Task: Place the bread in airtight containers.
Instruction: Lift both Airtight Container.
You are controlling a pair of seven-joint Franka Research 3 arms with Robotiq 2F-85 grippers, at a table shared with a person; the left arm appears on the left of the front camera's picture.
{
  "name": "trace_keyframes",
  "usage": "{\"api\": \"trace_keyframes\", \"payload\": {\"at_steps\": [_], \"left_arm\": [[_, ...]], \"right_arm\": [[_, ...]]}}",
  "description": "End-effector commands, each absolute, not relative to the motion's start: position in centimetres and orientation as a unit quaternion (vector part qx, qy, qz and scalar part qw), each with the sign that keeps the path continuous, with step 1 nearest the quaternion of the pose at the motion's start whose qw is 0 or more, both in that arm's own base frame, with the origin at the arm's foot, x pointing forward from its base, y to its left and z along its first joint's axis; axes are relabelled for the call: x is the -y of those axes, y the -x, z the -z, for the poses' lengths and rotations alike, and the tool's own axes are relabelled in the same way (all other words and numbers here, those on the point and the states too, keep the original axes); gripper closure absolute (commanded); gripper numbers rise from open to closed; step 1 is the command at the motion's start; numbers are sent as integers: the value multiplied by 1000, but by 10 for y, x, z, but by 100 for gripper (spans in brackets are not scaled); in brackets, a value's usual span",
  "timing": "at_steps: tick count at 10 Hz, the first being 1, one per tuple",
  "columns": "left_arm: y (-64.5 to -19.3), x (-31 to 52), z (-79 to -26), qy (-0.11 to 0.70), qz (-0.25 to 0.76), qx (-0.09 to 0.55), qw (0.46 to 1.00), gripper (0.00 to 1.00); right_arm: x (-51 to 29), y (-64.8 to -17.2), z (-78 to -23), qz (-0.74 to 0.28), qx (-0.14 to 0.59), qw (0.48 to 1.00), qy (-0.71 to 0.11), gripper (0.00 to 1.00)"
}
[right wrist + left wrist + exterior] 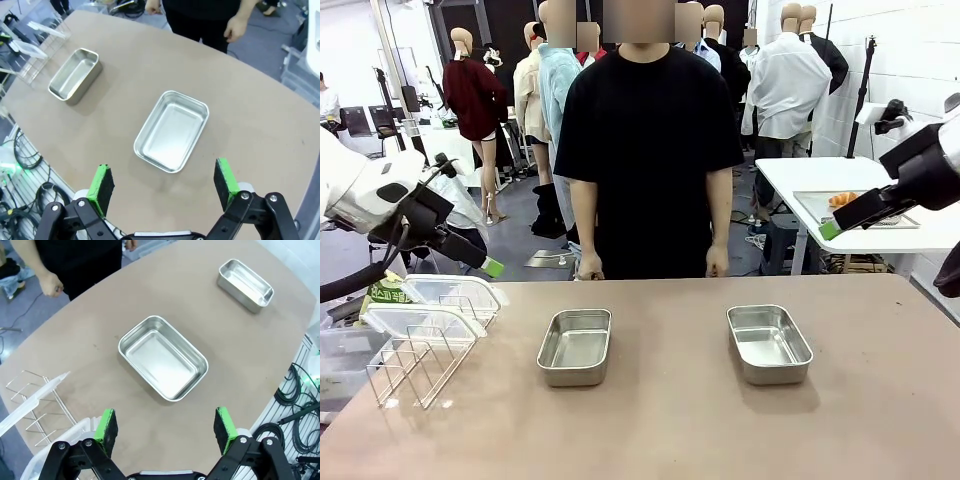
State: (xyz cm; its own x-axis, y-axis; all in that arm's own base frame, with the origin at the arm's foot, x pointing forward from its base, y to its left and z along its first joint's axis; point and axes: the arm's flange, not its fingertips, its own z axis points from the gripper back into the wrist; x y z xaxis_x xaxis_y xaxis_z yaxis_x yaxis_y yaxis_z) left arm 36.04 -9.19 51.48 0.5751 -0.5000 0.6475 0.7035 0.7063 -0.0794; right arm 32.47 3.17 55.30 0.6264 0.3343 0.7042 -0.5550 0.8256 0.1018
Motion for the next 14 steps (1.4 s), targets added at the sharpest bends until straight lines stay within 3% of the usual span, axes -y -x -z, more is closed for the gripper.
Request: {"api": "trace_keyframes", "payload": {"at_steps": [1,6,7,14], "left_arm": [[-361,91,-512,179,357,305,864,0],[-357,89,-508,181,335,306,873,0],[-360,92,-514,174,341,303,873,0],[-360,92,-514,174,341,303,873,0]], "right_arm": [[-25,-309,-508,-245,355,885,-175,0],[-24,-317,-496,-244,356,880,-198,0],[-20,-339,-534,-233,337,894,-182,0],[-20,-339,-534,-233,337,894,-182,0]]}}
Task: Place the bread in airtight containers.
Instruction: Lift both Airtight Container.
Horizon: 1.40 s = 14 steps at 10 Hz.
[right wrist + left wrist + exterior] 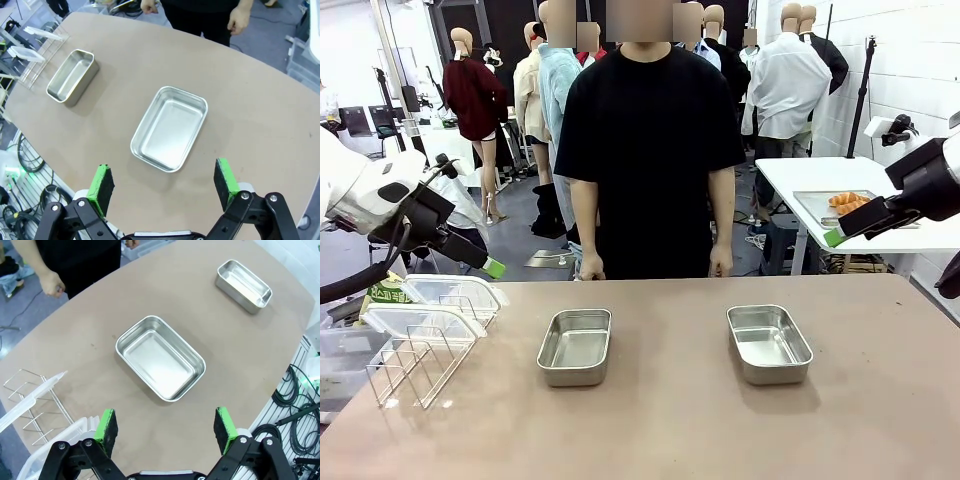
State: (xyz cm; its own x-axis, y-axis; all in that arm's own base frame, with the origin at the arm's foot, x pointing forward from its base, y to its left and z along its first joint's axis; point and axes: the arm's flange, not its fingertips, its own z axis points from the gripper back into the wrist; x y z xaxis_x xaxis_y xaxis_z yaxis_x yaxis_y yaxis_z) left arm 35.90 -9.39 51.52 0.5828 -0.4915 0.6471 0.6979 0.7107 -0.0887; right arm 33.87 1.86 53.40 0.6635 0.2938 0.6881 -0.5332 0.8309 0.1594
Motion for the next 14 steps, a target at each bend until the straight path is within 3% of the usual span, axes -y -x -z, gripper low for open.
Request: {"api": "trace_keyframes", "payload": {"at_steps": [1,14], "left_arm": [[-360,92,-514,174,341,303,873,0],[-360,92,-514,174,341,303,873,0]], "right_arm": [[-20,-339,-534,-233,337,894,-182,0],[-20,-339,-534,-233,337,894,-182,0]]}}
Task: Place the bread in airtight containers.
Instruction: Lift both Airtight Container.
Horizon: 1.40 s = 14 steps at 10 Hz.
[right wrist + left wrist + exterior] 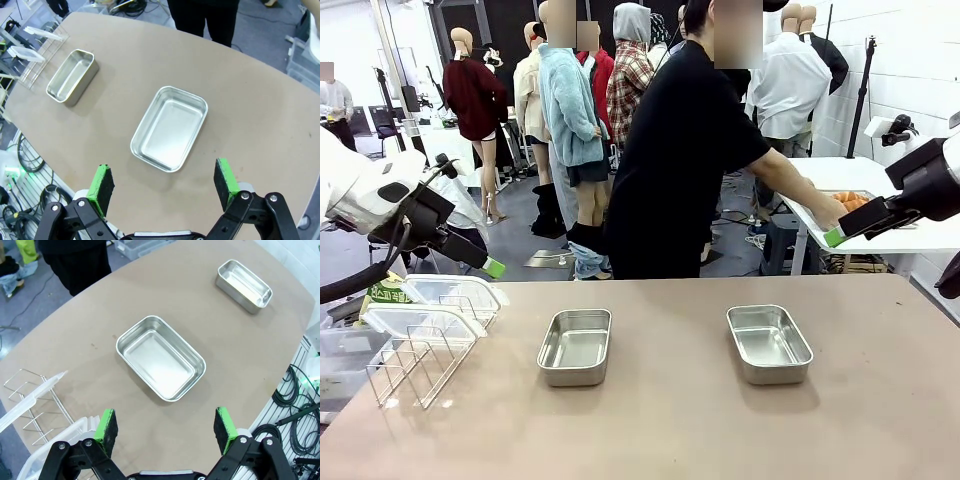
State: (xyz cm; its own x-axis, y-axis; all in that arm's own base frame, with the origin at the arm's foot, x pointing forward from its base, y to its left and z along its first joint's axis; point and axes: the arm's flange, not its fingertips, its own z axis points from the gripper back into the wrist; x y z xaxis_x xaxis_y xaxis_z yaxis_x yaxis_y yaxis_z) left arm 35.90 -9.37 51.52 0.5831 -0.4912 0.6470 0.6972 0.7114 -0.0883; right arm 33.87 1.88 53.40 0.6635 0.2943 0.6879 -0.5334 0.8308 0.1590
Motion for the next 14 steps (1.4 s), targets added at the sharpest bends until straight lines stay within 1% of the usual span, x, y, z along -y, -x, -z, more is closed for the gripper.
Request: {"api": "trace_keyframes", "payload": {"at_steps": [1,14], "left_arm": [[-360,92,-514,174,341,303,873,0],[-360,92,-514,174,341,303,873,0]], "right_arm": [[-20,-339,-534,-233,337,894,-182,0],[-20,-339,-534,-233,337,894,-182,0]]}}
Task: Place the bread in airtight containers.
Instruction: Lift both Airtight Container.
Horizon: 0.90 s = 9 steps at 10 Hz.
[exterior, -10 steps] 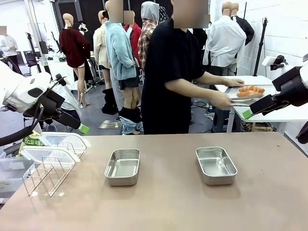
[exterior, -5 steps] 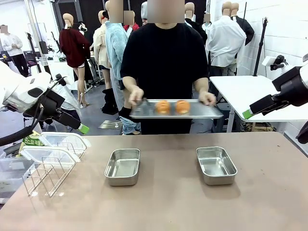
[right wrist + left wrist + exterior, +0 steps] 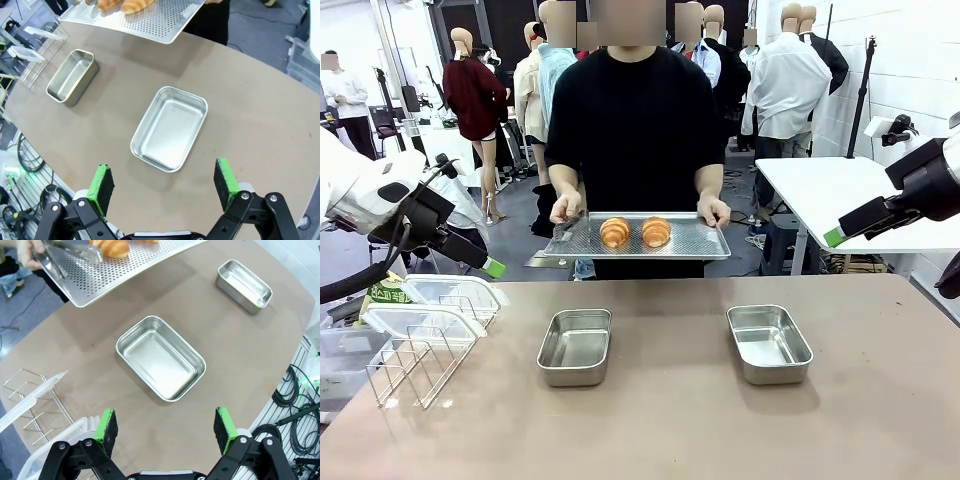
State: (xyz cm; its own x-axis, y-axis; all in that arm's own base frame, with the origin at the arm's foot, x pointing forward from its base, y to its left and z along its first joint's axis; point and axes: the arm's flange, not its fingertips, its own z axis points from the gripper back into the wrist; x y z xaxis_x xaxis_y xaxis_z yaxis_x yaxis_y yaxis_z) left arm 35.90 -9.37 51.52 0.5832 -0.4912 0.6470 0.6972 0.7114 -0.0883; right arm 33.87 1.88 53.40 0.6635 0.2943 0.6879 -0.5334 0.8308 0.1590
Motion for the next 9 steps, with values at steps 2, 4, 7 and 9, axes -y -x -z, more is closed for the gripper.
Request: {"api": "trace_keyframes", "payload": {"at_steps": [2,4,7,9], "left_arm": [[-360,92,-514,174,341,303,873,0],[-360,92,-514,174,341,303,873,0],[-360,92,-514,174,341,303,873,0],[-360,92,-514,174,341,303,873,0]], "right_arm": [[-20,-339,-534,-233,337,894,-182,0],[-20,-339,-534,-233,337,894,-182,0],[-20,-339,-534,-233,337,894,-182,0],[-20,-339,-534,-233,337,894,-182,0]]}}
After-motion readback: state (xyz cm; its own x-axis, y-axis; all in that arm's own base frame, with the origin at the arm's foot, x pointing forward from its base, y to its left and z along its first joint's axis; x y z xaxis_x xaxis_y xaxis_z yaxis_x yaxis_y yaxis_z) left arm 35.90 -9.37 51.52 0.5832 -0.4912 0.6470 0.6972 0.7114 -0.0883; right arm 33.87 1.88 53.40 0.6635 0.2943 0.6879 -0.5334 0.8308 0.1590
